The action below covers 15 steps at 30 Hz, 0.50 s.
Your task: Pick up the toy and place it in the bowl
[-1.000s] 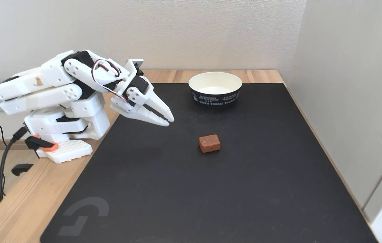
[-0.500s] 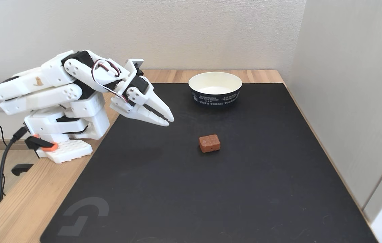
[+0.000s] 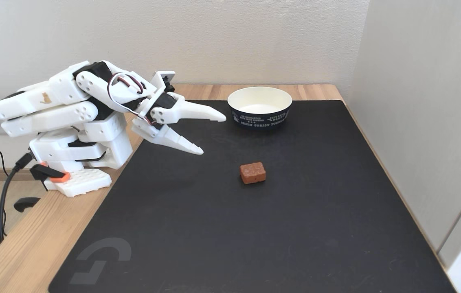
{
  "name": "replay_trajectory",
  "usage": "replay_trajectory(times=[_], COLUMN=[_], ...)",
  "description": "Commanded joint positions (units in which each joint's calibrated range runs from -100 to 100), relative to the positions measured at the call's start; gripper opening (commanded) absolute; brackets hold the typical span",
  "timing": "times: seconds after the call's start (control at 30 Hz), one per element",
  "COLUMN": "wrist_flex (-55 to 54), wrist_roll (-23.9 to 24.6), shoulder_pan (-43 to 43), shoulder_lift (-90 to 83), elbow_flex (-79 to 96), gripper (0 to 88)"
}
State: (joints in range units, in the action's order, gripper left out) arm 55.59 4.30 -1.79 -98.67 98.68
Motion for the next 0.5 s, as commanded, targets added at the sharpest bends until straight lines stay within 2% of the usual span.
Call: replay_trajectory(times=[0.0,0.1,0.13,0.17,0.47], wrist_flex=[-0.2,0.3,1.1,3.7,8.1], wrist_roll=[-0.1,0.6,1.7,5.6,3.1], shoulder_pan=[-0.2,0.0,0.2,0.1,-0.2], shoulder_lift=[-0.6,-0.4,-0.2,-0.1,3.1], elbow_flex=[0.0,-0.3,-0.6,-2.2,-21.2], gripper=[39.6,40.3,40.4,40.4,40.4])
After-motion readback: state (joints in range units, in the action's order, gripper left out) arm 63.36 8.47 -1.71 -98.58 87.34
